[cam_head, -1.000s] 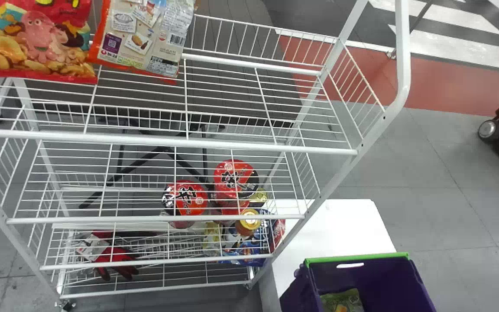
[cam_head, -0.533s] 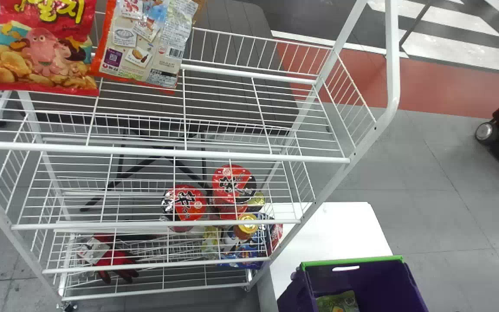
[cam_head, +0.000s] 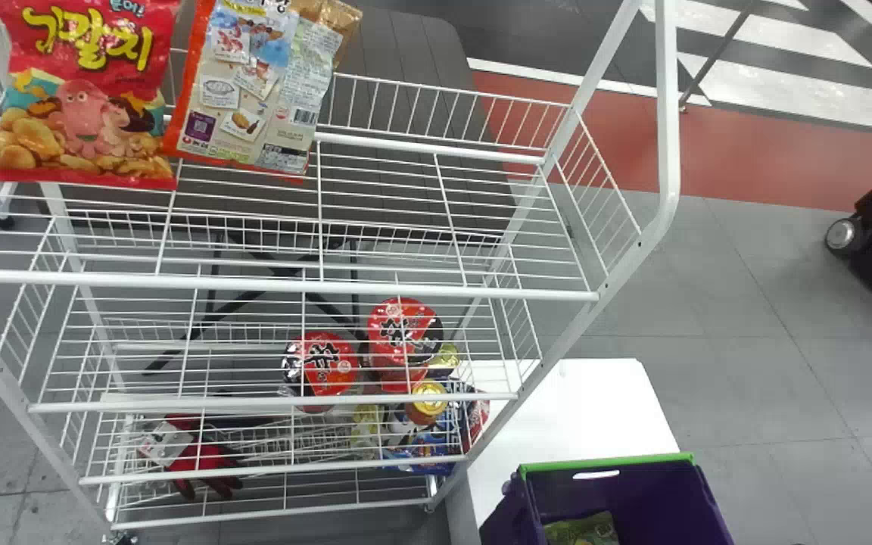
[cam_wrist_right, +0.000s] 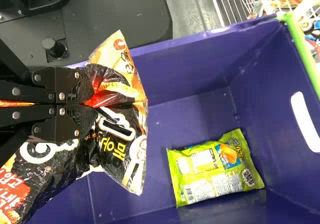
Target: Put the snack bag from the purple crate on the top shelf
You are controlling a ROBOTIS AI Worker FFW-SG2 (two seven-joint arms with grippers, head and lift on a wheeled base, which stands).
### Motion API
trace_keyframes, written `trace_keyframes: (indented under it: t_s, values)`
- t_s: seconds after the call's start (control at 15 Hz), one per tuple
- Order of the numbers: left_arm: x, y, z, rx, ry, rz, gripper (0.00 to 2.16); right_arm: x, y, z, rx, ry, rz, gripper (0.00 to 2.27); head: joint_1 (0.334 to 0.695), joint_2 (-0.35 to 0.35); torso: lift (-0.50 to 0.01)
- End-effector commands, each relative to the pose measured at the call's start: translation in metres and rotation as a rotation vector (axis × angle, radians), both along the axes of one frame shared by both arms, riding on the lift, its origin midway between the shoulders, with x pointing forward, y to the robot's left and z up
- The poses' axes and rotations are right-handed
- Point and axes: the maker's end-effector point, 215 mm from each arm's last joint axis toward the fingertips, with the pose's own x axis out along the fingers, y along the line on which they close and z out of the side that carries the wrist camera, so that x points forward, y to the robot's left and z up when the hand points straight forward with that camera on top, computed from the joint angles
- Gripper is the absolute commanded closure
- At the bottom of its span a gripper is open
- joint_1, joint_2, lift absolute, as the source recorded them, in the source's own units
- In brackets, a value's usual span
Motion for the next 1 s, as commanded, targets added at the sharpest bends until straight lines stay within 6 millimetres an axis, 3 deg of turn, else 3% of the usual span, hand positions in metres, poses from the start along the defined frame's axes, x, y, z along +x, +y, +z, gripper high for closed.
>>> trace_keyframes:
  t_s: [0.0,0.93]
  values:
    - [0.0000,-0.0001,-0.0001,0.001,0.000,0.000,0.09,0.0000,0.0004,-0.0001,0.001,-0.001,-0.001,2.13,0.695,-0.350,-0.079]
    - [-0.0011,-0.0042,-0.0062,-0.003,0.011,-0.006,0.09,0.0016,-0.0003,0.0002,-0.001,-0.005,0.005,2.13,0.695,-0.350,-0.023]
